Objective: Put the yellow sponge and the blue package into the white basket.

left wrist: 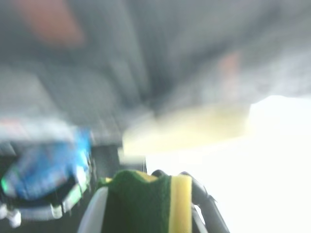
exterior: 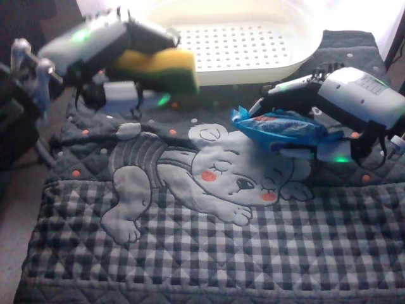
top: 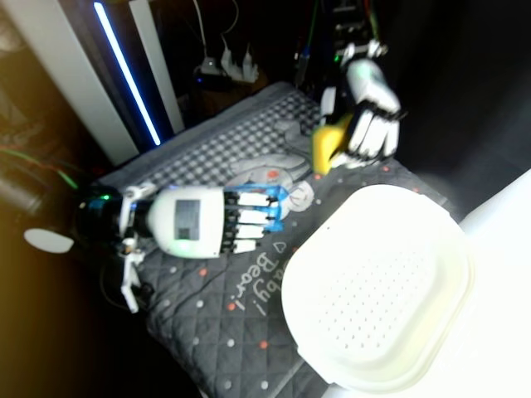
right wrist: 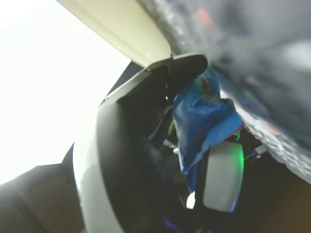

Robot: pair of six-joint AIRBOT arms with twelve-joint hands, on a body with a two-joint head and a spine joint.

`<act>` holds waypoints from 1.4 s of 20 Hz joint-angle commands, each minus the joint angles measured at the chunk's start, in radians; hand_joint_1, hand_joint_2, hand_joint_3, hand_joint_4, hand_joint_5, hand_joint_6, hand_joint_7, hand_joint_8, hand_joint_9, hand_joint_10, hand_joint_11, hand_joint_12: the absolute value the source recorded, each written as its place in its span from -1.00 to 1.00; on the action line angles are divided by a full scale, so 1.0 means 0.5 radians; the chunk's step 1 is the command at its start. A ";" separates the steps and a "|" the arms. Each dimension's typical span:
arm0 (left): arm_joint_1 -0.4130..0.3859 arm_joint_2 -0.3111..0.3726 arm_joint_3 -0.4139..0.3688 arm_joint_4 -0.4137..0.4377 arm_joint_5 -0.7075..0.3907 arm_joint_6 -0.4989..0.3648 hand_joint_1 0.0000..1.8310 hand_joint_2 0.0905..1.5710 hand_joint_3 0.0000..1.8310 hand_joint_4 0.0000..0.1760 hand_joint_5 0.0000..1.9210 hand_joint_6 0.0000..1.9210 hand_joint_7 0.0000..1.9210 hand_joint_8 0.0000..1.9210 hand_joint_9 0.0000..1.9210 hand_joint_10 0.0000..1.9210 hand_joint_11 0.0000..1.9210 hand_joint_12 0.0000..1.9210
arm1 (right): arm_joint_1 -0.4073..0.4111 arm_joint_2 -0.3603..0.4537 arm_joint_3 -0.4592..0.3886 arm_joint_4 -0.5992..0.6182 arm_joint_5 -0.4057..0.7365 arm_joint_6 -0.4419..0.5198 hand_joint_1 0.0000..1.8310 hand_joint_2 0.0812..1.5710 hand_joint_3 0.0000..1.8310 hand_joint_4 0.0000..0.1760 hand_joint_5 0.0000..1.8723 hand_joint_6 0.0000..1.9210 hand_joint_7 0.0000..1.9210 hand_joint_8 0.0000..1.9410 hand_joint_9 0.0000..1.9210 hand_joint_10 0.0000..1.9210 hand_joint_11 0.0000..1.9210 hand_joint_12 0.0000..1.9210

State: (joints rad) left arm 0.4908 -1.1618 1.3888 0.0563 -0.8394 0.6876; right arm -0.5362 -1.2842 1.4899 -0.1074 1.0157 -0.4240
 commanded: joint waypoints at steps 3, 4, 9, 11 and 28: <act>-0.155 0.009 0.065 -0.010 -0.167 0.016 0.31 0.42 -1.00 -0.76 -0.04 0.07 -0.02 0.15 0.10 -0.68 -0.33 0.32 | 0.157 0.037 0.053 0.071 0.299 0.003 0.51 0.38 -1.00 -1.00 -0.03 -0.02 0.04 -0.15 0.04 0.26 -0.04 0.11; -0.236 -0.018 0.108 0.009 -0.141 0.016 0.33 0.40 -1.00 -1.00 -0.04 -0.01 0.05 0.11 0.21 -0.59 -0.22 0.43 | 0.230 0.029 0.090 0.071 0.295 0.003 0.50 0.39 -1.00 -1.00 0.01 0.01 -0.02 -0.08 -0.04 0.32 -0.18 0.11; -0.581 -0.191 0.355 0.137 0.131 0.016 0.39 0.37 -1.00 -1.00 0.06 -0.30 0.09 0.18 0.07 0.07 -0.17 0.64 | 0.533 -0.082 0.336 0.070 0.108 0.003 0.37 0.36 -1.00 -1.00 0.05 -0.12 0.13 -0.01 0.22 -0.39 -0.05 0.12; -0.704 -0.279 0.456 0.211 0.247 0.016 0.38 0.38 -1.00 -1.00 0.03 -0.24 0.09 0.17 0.05 0.07 -0.15 0.60 | 0.623 -0.139 0.442 0.070 0.034 0.002 0.39 0.33 -1.00 -1.00 0.08 -0.21 0.20 -0.10 0.28 -0.41 -0.02 0.15; -1.086 -0.949 1.335 0.464 1.186 0.013 0.31 0.48 -1.00 -1.00 -0.13 0.11 -0.09 0.35 0.14 -0.78 -0.21 0.13 | 1.149 -0.745 1.209 -0.450 -1.046 0.002 0.50 0.37 -1.00 -1.00 0.09 -0.26 -0.02 0.02 0.05 0.26 -0.21 0.27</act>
State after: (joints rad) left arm -0.0444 -1.6485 2.0506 0.2924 -0.1555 0.6941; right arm 0.0158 -1.6737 2.0865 -0.3637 0.3752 -0.4225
